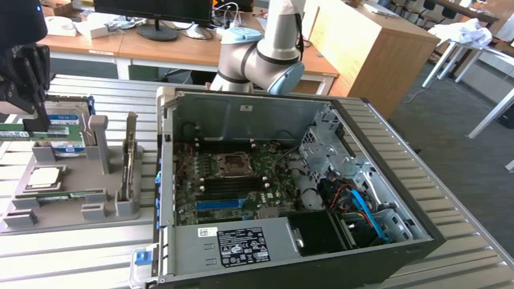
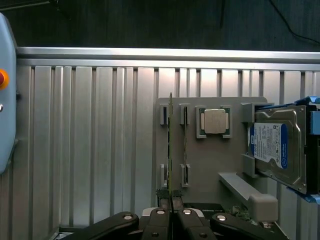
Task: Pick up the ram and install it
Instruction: 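Pick up the ram and move it above insertion slot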
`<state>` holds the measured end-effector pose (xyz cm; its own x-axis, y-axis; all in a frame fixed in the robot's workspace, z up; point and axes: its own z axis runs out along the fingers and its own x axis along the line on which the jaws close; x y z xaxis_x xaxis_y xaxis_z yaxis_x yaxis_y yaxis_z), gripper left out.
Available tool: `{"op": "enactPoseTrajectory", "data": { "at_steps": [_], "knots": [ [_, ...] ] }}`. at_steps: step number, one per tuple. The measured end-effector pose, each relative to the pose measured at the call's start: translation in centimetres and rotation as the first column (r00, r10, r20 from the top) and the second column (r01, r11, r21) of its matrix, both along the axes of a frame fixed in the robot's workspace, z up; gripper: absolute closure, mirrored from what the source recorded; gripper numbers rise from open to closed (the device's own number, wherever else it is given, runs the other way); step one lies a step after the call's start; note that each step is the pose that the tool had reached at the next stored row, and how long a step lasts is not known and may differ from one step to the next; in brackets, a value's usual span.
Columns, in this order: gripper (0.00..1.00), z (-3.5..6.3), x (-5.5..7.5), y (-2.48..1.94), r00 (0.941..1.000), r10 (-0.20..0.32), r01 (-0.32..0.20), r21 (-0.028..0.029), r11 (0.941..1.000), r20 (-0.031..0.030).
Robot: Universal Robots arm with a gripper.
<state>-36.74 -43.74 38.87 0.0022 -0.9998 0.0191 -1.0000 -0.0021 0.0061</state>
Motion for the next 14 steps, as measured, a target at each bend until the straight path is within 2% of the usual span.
{"op": "enactPoseTrajectory", "data": {
  "at_steps": [14],
  "knots": [
    [0.88, 0.0, 1.0, 0.0, 1.0, 0.0, 0.0, 0.0, 1.0, 0.0]
  ]
}}
